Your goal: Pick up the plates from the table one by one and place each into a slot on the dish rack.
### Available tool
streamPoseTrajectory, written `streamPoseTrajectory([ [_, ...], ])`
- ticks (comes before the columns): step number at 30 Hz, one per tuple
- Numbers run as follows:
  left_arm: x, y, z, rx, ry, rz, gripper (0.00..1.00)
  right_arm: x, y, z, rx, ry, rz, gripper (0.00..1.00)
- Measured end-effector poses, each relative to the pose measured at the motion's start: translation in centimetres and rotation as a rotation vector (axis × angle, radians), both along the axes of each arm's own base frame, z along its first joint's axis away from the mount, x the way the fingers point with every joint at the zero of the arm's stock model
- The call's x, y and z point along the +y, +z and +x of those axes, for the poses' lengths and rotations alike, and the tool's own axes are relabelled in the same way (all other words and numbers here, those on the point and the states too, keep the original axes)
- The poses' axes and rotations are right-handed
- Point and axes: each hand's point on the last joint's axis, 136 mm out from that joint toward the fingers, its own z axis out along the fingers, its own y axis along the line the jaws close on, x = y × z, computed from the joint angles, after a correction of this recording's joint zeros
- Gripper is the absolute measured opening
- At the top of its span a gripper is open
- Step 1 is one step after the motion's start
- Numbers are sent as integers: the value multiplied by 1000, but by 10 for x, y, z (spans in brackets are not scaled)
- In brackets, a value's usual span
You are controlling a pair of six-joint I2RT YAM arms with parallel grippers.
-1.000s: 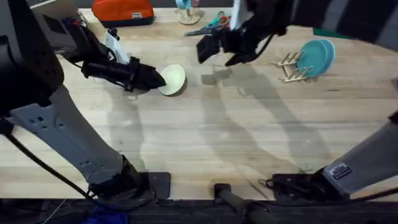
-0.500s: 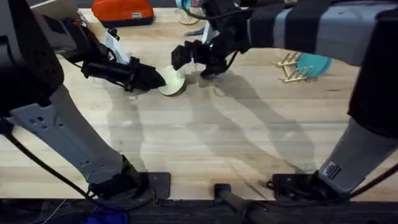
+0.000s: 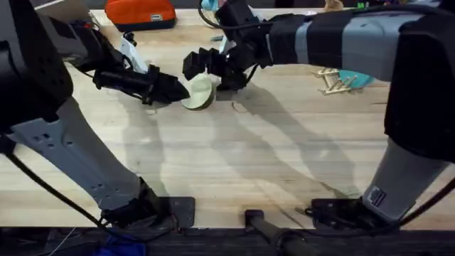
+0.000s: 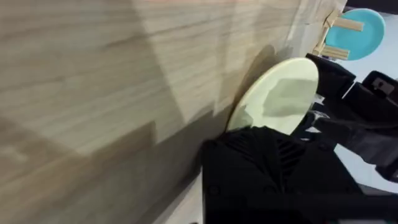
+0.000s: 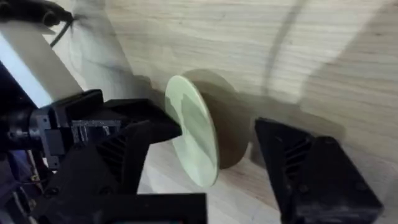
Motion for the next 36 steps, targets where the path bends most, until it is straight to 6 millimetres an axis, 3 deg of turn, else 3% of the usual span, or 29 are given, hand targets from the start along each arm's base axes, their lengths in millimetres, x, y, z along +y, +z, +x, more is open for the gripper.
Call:
streamPoseTrajectory([
  [4,0,0,0,0,0,0,43,3,0,-3,5,-1,-1,949],
  [8,0,0,0,-1,0,1,41,9,-1,-11,18,16,2,832],
  [11,0,0,0,-1,0,1,41,13,-3,-15,25,24,1,672],
  [19,1,1,1,-1,6,-4,41,11,-6,-14,45,17,9,68],
  [36,3,2,2,-22,8,-13,41,15,2,-15,79,8,55,27],
])
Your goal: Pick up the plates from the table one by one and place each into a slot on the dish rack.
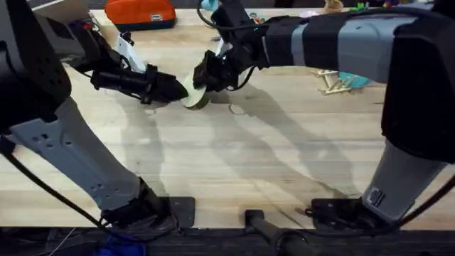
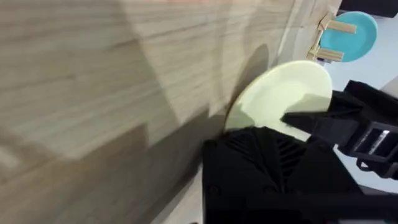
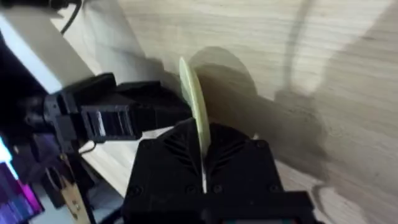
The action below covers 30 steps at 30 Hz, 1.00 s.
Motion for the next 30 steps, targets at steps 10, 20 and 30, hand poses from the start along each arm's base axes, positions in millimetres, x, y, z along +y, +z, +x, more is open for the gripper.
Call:
streamPoseTrajectory([
  [10,0,0,-3,-23,-28,8,41,-3,-1,-13,-26,154,2,29],
  [20,18,32,-14,-132,-134,293,41,-26,12,-29,-86,307,-109,30],
  [30,31,124,-46,-329,-126,556,41,-76,60,-19,-217,405,-319,32],
])
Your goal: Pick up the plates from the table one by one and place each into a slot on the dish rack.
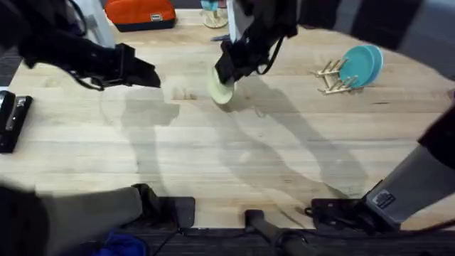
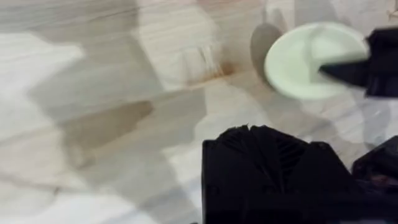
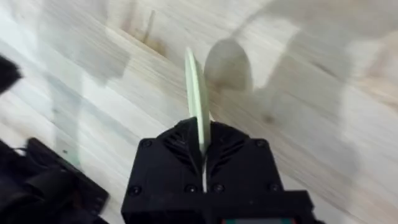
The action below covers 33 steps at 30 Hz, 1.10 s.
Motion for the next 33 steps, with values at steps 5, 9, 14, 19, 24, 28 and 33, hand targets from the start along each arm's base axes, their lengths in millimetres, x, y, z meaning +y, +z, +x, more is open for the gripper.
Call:
streamPoseTrajectory([
  [5,-2,38,-25,-96,9,79,40,-25,39,0,-124,35,-88,32],
  [9,-5,64,-41,-192,27,128,40,-46,64,-6,-196,39,-147,32],
  [14,-11,87,-65,-269,58,161,40,-74,88,-20,-249,34,-226,32],
  [19,-16,95,-89,-283,76,182,39,-104,109,-34,-293,18,-307,32],
  [24,-17,98,-99,-293,90,196,39,-130,129,-46,-339,-7,-370,32],
  [28,-16,97,-99,-286,95,198,40,-148,142,-55,-373,-26,-418,32],
  [33,-16,97,-99,-284,98,198,40,-162,153,-57,-414,-49,-456,32],
])
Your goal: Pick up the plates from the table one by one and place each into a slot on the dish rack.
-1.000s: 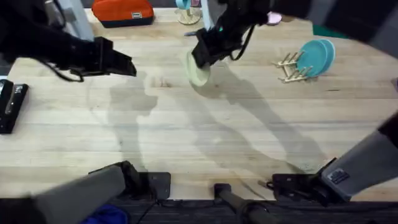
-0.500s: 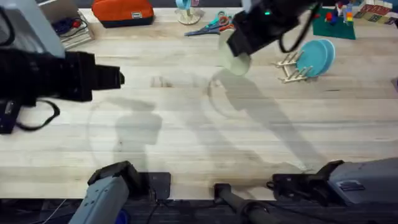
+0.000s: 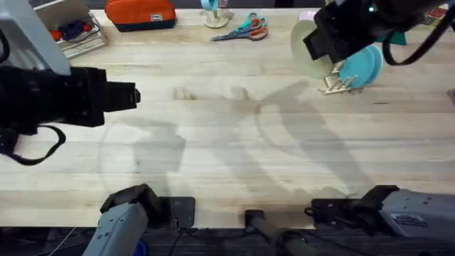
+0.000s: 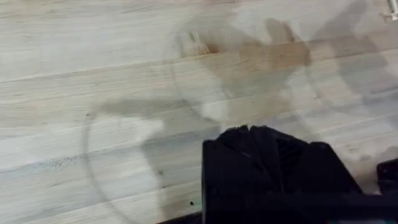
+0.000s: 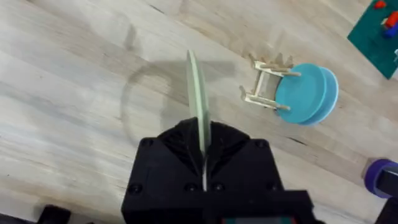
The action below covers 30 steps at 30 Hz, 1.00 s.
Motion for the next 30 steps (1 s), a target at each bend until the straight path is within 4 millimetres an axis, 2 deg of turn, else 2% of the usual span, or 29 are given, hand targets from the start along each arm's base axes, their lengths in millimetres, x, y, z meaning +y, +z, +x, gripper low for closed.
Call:
streamPoseTrajectory([
  [3,0,0,0,0,0,0,53,-2,1,1,-10,-4,-10,32],
  [4,0,0,0,0,0,1,104,-3,2,1,-11,-5,-12,32],
  [5,0,0,0,1,3,1,209,-3,2,1,-12,-5,-14,32],
  [8,1,0,0,3,6,4,702,-4,2,1,-14,-7,-17,32],
  [10,1,0,0,4,10,2,951,-4,2,2,-15,-8,-18,32],
  [13,2,-1,0,5,12,5,993,-4,2,2,-16,-8,-20,32],
  [24,1,-2,-2,12,12,3,993,-5,3,1,-19,-8,-18,32],
  [30,1,-2,-2,13,12,3,995,-12,18,-5,-61,6,-1,31],
])
